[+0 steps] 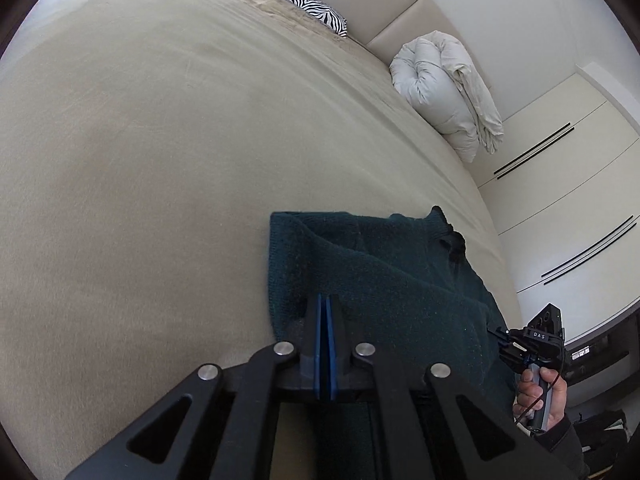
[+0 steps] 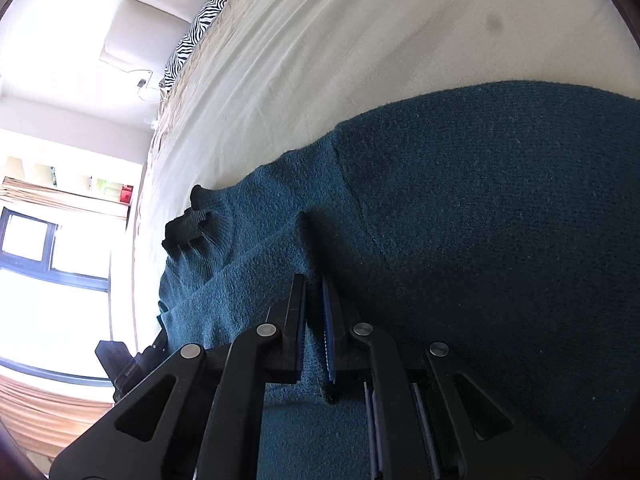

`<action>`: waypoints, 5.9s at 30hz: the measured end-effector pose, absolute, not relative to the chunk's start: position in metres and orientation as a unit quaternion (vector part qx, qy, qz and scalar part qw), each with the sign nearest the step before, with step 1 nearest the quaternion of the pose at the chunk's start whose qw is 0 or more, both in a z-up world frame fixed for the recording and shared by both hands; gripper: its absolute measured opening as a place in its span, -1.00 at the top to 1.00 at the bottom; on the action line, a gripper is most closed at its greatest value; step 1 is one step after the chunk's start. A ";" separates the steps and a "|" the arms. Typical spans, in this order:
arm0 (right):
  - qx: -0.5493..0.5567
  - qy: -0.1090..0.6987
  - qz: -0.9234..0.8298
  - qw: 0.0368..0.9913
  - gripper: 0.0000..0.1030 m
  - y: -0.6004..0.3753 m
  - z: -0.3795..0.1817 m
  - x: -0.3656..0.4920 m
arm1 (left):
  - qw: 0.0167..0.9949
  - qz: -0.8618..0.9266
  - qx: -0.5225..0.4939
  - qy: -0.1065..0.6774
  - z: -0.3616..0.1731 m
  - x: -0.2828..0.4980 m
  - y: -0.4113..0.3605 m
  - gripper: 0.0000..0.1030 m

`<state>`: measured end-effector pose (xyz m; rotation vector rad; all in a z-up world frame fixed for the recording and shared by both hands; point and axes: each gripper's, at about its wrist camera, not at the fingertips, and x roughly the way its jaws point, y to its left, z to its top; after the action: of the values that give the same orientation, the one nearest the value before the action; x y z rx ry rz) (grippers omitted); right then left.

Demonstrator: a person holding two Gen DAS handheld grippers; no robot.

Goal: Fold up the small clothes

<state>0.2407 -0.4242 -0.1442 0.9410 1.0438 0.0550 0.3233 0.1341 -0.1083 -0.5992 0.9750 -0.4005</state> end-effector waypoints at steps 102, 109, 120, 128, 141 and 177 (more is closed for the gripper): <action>0.365 0.407 0.038 0.837 -0.15 -0.354 -0.109 -0.008 | 0.815 -0.271 -0.196 0.474 0.020 0.308 -0.018 0.83; 0.366 0.407 0.035 0.836 -0.15 -0.359 -0.113 -0.009 | 0.803 -0.209 -0.224 0.511 -0.047 0.330 0.037 0.83; 0.372 0.411 0.034 0.832 -0.15 -0.359 -0.107 -0.002 | 0.787 -0.206 -0.238 0.530 -0.089 0.334 0.040 0.83; 0.484 0.383 0.012 0.787 -0.29 -0.402 -0.100 0.048 | 0.780 -0.214 -0.260 0.527 -0.099 0.335 0.043 0.82; 0.617 0.311 -0.035 0.722 -0.24 -0.471 -0.123 0.083 | 0.779 -0.224 -0.266 0.522 -0.097 0.338 0.034 0.82; 0.597 0.354 0.066 0.717 -0.28 -0.531 -0.124 0.177 | 0.754 -0.283 -0.317 0.501 -0.125 0.346 0.058 0.72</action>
<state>0.1772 -0.5311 -0.1240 1.3220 0.7838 0.1469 0.3459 0.0576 -0.1247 -0.6926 1.0926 -0.6180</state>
